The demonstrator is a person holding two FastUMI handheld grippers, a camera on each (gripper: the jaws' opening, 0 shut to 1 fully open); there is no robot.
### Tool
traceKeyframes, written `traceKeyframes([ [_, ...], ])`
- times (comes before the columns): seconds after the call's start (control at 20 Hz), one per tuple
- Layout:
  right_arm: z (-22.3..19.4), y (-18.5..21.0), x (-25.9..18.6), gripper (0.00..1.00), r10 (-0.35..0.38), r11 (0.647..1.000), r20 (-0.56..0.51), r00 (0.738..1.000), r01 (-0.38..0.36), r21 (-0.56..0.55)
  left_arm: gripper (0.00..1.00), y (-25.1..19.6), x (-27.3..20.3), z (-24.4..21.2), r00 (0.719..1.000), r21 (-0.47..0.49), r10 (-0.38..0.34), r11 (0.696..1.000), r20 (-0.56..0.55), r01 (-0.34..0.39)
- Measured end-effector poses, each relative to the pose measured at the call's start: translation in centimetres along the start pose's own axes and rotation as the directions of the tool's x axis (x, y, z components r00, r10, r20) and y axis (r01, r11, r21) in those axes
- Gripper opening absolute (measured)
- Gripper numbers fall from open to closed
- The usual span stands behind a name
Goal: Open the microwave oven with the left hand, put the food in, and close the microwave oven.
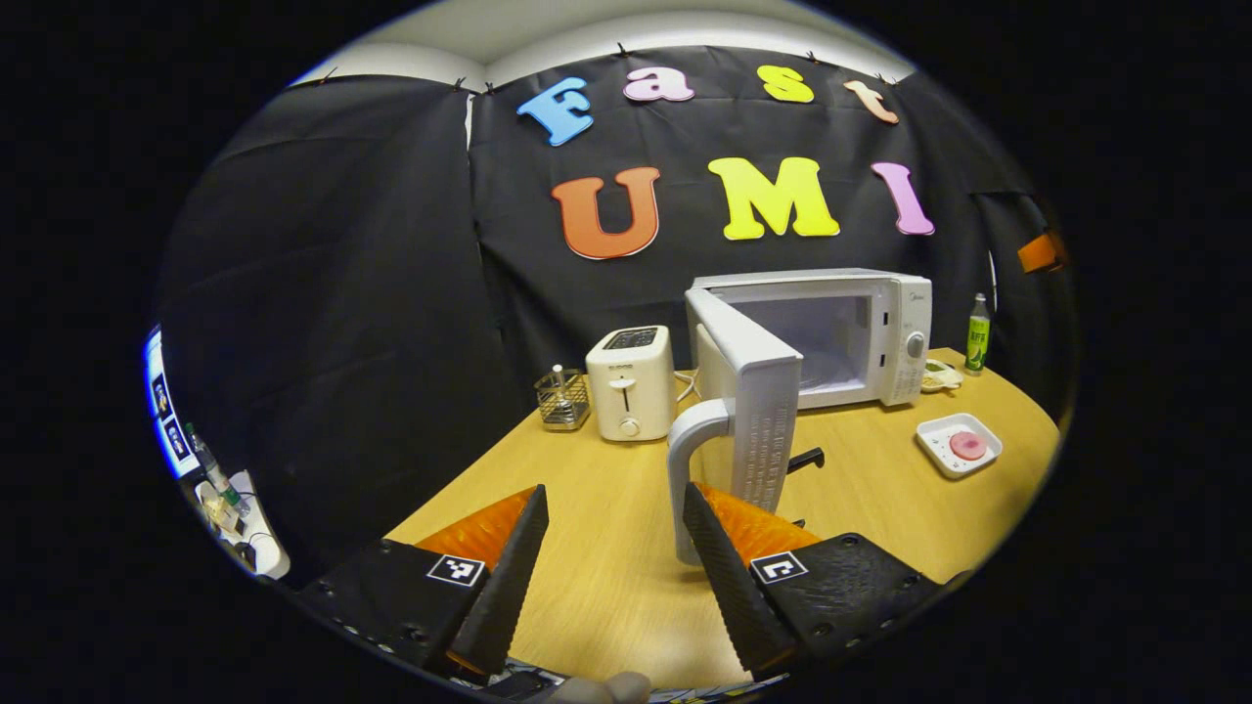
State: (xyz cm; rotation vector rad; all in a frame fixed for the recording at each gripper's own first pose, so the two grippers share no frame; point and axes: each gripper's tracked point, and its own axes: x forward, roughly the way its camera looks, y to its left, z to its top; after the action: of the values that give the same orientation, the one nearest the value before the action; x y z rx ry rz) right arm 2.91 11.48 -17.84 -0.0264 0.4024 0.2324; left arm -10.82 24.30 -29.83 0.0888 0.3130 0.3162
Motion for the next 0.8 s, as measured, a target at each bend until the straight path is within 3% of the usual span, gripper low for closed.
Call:
traceKeyframes([
  [0.25,-6.8,-3.3,5.1,0.92,0.000,0.996,-0.177,0.984,0.015,0.083,0.83,0.8,-2.5,0.5,0.999,-0.012,0.045,0.999,-0.013,-0.045],
  [0.3,-8.4,-3.9,6.0,0.84,0.007,0.994,-0.218,0.976,0.016,0.106,0.83,0.5,-3.1,1.1,0.999,-0.016,0.044,0.999,-0.006,-0.044],
  [0.35,-10.1,-4.4,7.1,0.70,0.021,0.991,-0.259,0.966,0.015,0.135,0.83,0.2,-3.6,1.5,0.999,-0.015,0.048,0.999,-0.003,-0.048],
  [0.4,-11.7,-4.8,8.0,0.77,0.042,0.986,-0.316,0.948,0.012,0.168,0.83,-0.1,-4.1,2.1,0.999,-0.013,0.052,0.999,0.002,-0.052],
  [0.45,-13.2,-5.3,8.9,0.75,0.064,0.977,-0.353,0.933,0.013,0.211,0.83,-0.3,-4.4,2.6,0.998,-0.013,0.060,0.998,0.004,-0.060],
  [0.5,-14.5,-5.5,9.7,0.60,0.085,0.968,-0.384,0.920,0.015,0.250,0.83,-0.6,-4.7,3.3,0.998,-0.016,0.068,0.998,0.007,-0.067],
  [0.8,-19.2,-6.4,13.5,0.49,0.185,0.937,-0.512,0.839,0.006,0.348,0.83,-4.5,-6.4,8.2,0.997,-0.007,0.043,0.999,0.063,-0.043],
])
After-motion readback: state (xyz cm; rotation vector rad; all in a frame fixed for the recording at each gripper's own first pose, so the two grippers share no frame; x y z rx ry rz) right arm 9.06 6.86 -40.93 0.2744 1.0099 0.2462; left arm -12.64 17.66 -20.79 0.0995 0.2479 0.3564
